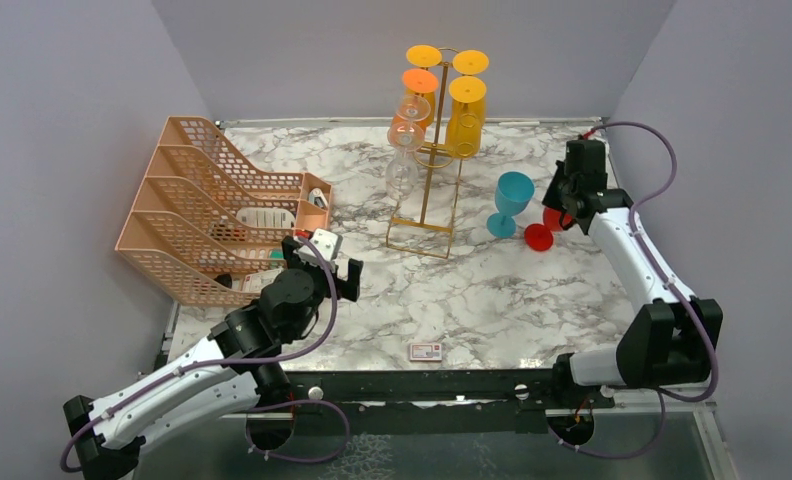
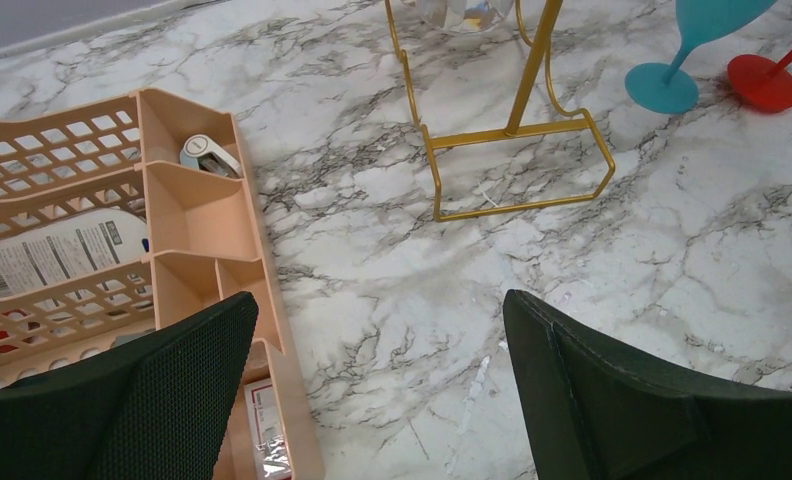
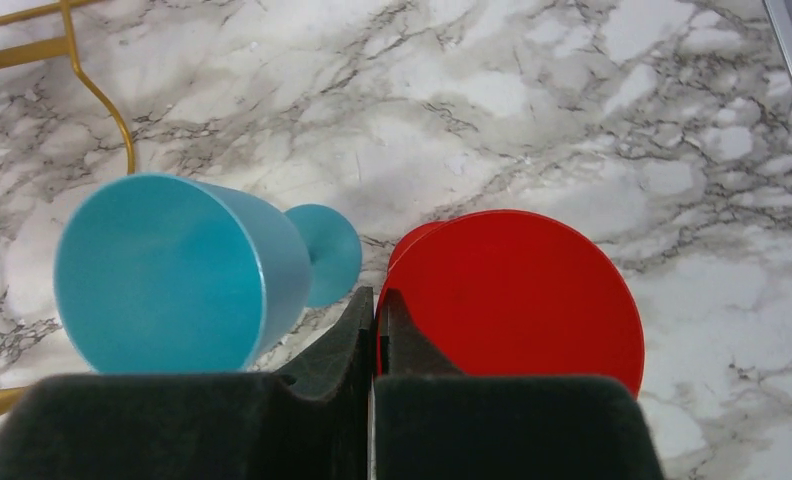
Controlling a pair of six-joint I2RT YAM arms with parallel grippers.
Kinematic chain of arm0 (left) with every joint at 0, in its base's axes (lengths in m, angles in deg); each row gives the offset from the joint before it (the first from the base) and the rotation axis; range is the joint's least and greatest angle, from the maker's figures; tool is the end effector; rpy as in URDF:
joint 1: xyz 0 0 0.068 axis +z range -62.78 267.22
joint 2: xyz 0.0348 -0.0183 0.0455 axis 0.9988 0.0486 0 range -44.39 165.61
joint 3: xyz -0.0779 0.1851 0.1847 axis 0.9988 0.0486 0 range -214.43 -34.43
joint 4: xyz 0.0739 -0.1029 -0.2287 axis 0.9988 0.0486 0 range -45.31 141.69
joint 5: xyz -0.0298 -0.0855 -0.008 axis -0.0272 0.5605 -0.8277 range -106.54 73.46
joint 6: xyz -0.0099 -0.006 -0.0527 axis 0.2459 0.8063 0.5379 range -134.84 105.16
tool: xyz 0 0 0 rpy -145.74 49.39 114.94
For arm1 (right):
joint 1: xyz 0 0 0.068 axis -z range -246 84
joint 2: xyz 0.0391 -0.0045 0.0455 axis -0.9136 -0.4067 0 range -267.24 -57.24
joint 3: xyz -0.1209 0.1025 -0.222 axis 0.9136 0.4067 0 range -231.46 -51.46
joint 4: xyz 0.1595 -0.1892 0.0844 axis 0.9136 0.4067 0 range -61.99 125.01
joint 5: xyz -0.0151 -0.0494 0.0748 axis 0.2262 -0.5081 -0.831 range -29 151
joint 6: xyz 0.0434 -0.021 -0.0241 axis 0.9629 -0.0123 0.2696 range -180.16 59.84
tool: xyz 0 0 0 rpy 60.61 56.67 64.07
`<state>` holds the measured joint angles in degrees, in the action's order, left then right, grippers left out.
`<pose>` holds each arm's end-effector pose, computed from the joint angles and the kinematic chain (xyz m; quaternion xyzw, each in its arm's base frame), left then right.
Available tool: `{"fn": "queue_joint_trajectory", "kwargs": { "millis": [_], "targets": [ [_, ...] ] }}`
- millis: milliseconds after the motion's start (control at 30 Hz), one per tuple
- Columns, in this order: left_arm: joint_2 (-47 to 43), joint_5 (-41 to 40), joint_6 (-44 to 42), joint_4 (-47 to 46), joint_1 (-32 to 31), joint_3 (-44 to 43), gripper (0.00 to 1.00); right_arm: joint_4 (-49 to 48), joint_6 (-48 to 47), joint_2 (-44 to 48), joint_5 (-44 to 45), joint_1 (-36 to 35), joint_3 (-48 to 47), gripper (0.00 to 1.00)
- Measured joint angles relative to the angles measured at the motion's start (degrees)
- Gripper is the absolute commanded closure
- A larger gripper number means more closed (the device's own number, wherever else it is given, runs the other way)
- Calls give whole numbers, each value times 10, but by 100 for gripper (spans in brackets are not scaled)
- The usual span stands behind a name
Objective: Take the wine glass off the wine glass rack
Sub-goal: Place the wine glass at the center of the board.
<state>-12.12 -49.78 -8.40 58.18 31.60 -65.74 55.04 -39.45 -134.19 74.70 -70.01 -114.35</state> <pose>0.0969 -0.1072 0.2844 0.1559 0.7616 -0.1088 0.6195 0.2943 0.0122 0.2980 0.1801 0.8870 -0.0180 0.4248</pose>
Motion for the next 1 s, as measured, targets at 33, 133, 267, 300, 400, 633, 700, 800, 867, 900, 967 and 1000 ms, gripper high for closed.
{"fn": "queue_joint_trajectory", "kwargs": {
  "millis": [33,133,267,300,400,633,700,800,867,900,967,1000],
  "targets": [
    [-1,-1,0,0,0,0,1,-1,-5,-11,-5,0,-10,99],
    [-2,-3,0,0,0,0,1,-2,-18,-37,-18,0,-31,99],
    [3,-3,0,0,0,0,1,-2,-33,-61,-37,0,-41,96],
    [6,-3,0,0,0,0,1,-2,-38,-65,-42,0,-44,94],
    [15,-3,0,0,0,0,1,0,-45,-73,-55,0,-52,90],
    [19,-3,0,1,0,0,1,1,-54,-95,-79,0,-67,89],
    [18,-3,1,1,0,0,1,2,-56,-99,-81,0,-72,89],
    [17,-3,1,1,0,0,1,4,-58,-103,-82,0,-77,88],
    [17,-3,2,1,0,0,1,8,-59,-103,-82,0,-80,88],
    [17,-3,2,1,0,0,1,9,-59,-103,-82,0,-80,88],
    [17,-3,2,1,0,0,1,9,-60,-103,-82,0,-80,87],
    [17,-3,2,1,0,0,1,10,-61,-103,-82,0,-80,87]
  ]
}}
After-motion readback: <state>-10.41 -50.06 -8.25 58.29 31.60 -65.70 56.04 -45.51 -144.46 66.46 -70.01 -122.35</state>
